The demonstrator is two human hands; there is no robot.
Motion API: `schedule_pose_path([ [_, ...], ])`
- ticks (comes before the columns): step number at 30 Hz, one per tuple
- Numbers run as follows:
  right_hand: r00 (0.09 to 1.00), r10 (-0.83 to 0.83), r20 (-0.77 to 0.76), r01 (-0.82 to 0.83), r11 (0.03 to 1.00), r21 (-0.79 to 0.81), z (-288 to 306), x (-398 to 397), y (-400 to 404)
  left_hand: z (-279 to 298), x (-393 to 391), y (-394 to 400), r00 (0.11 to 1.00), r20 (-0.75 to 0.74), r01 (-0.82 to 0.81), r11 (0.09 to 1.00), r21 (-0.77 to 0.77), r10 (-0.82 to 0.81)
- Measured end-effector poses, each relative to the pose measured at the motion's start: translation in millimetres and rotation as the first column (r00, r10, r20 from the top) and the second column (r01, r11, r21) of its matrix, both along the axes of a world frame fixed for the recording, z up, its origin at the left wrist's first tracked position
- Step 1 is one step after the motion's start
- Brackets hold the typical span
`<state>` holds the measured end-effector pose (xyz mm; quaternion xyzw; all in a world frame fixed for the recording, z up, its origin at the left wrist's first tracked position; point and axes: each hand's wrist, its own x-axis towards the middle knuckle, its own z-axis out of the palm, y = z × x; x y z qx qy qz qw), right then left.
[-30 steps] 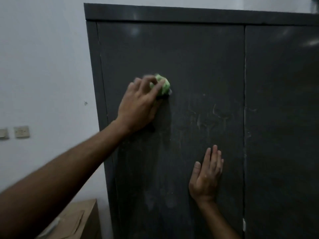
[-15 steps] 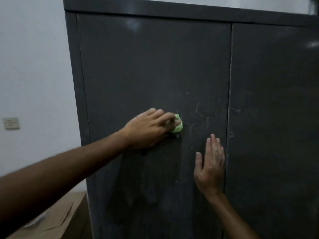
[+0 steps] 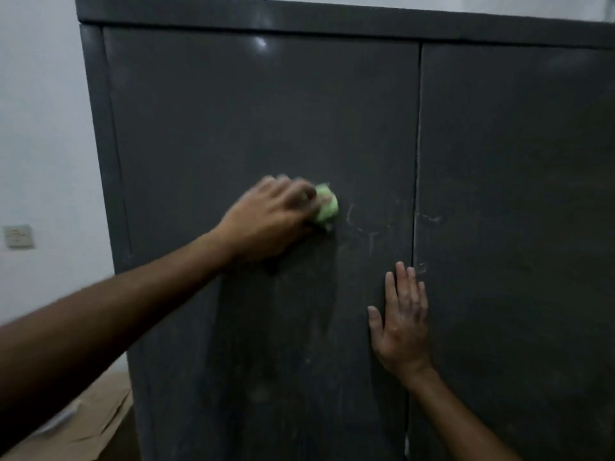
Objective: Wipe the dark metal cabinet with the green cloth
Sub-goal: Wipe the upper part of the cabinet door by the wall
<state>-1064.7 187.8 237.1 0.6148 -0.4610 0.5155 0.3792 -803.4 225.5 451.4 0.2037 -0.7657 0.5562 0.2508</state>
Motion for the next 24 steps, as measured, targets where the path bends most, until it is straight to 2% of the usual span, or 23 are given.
schedule_pose_path([
  [2,1.000,-0.002,0.006,0.002,1.000,-0.001,0,1,0,17,-5,-1,0.914,-0.405,-0.025,0.999,-0.019,0.015],
  [3,1.000,0.002,0.004,-0.002,1.000,-0.001,-1,1,0,15,-11,-1,0.872,-0.489,-0.031,0.999,-0.013,0.021],
  [4,1.000,0.007,0.003,-0.007,1.000,-0.002,-1,0,1,7,-19,-2,0.887,-0.462,-0.016,1.000,-0.009,0.010],
  [5,1.000,0.014,0.004,-0.014,1.000,-0.003,0,-1,1,-4,-26,-3,0.946,-0.323,0.009,1.000,0.001,-0.009],
  [6,1.000,0.023,0.007,-0.023,1.000,-0.001,1,-2,2,-16,-31,-2,0.994,-0.105,0.027,0.999,0.022,-0.025],
  [7,0.999,0.035,0.007,-0.035,0.999,0.005,1,-3,3,-24,-33,1,0.993,0.114,0.010,0.998,0.065,-0.018],
  [8,0.999,0.045,0.003,-0.045,0.999,0.013,2,-3,4,-25,-31,3,0.966,0.258,-0.032,0.996,0.080,0.010],
  [9,0.999,0.048,-0.004,-0.048,0.999,0.021,2,-4,5,-20,-30,3,0.955,0.295,-0.047,0.997,0.063,0.026],
  [10,0.999,0.045,-0.011,-0.045,0.999,0.028,3,-5,6,-12,-31,2,0.972,0.232,-0.040,0.998,0.055,0.026],
  [12,0.999,0.042,-0.031,-0.041,0.998,0.044,4,-8,8,3,-35,-1,0.995,-0.099,-0.029,0.999,0.021,0.031],
  [13,0.998,0.049,-0.044,-0.047,0.997,0.054,5,-10,10,6,-40,-1,0.961,-0.274,-0.033,0.999,0.018,0.036],
  [14,0.996,0.066,-0.056,-0.062,0.996,0.064,6,-12,12,3,-47,-1,0.925,-0.378,-0.029,0.999,0.030,0.038],
  [15,0.993,0.094,-0.066,-0.089,0.994,0.071,7,-15,14,-3,-54,-1,0.918,-0.395,-0.016,0.999,0.044,0.032],
  [16,0.989,0.128,-0.071,-0.123,0.990,0.071,9,-19,17,-12,-60,-1,0.948,-0.319,-0.001,0.998,0.055,0.019],
  [18,0.983,0.173,-0.066,-0.170,0.984,0.050,12,-31,21,-29,-64,-1,1.000,0.015,0.019,0.998,0.060,-0.020],
  [19,0.982,0.178,-0.060,-0.176,0.984,0.038,12,-38,22,-31,-63,0,0.984,0.176,0.003,0.998,0.067,-0.015],
  [20,0.983,0.174,-0.053,-0.173,0.985,0.026,12,-45,22,-27,-62,0,0.962,0.275,-0.013,0.998,0.058,-0.003],
  [21,0.985,0.166,-0.048,-0.166,0.986,0.016,12,-51,21,-20,-62,-2,0.956,0.295,-0.014,0.999,0.041,0.001],
  [22,0.987,0.153,-0.050,-0.153,0.988,0.007,10,-56,18,-11,-63,-4,0.972,0.233,-0.015,0.999,0.035,0.007],
  [24,0.989,0.126,-0.076,-0.126,0.992,-0.004,7,-63,13,9,-71,-8,0.994,-0.110,-0.014,1.000,0.003,0.015],
])
